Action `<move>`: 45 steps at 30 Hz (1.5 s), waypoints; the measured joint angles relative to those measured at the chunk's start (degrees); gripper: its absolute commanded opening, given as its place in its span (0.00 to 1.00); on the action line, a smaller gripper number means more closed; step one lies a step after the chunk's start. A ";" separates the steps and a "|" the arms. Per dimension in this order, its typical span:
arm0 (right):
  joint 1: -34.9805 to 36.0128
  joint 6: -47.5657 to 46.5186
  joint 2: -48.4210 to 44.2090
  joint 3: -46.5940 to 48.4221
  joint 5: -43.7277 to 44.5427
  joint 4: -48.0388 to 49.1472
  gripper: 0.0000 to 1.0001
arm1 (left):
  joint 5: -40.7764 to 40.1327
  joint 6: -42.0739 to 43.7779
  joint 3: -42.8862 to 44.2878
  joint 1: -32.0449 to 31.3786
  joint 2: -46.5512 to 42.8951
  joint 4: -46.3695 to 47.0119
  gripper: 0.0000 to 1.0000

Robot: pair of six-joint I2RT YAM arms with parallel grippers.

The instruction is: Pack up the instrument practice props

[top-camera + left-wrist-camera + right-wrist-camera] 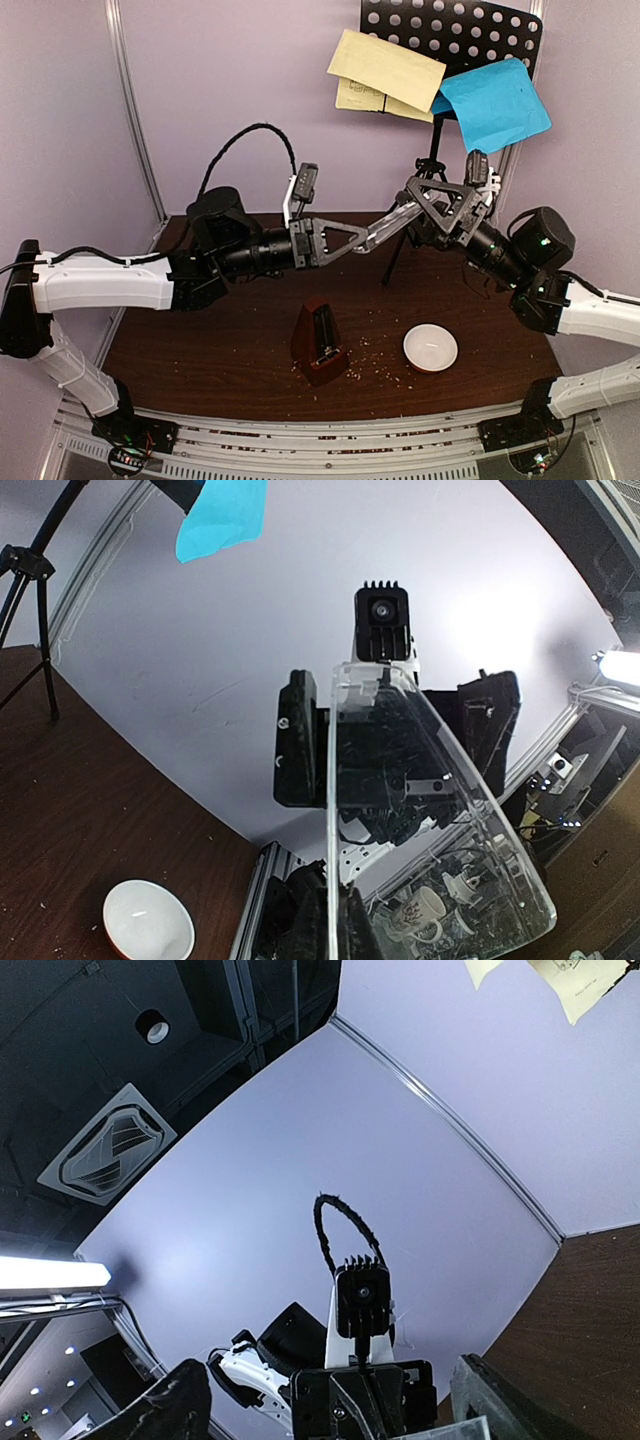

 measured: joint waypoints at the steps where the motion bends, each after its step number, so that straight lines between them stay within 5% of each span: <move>1: 0.11 -0.04 -0.04 -0.15 0.33 0.11 0.79 | 0.00 -0.07 0.00 0.00 0.00 0.09 0.00; 9: 0.72 0.57 -0.55 -1.90 2.56 0.63 0.60 | -0.15 -0.28 0.00 0.00 0.17 0.39 0.00; 16: 0.94 1.42 -0.55 -2.49 3.96 1.60 0.54 | -0.55 0.02 0.00 0.00 0.46 0.35 0.02; 21: 0.94 -0.20 -0.50 -2.49 4.37 0.72 0.53 | -2.14 1.95 0.09 0.00 0.42 -1.60 0.62; 25: 0.94 -2.99 -0.85 -2.51 5.18 -2.54 0.53 | -5.64 3.50 -0.11 0.59 -0.85 -6.95 0.80; 34: 4.48 -12.28 -4.52 -4.04 13.60 -17.11 0.51 | -14.78 8.59 -6.47 3.74 -16.26 -18.25 0.87; 45: 25.86 -23.17 1.77 -4.76 39.19 -29.00 0.51 | -14.80 10.54 -16.28 4.48 -19.06 -25.68 0.88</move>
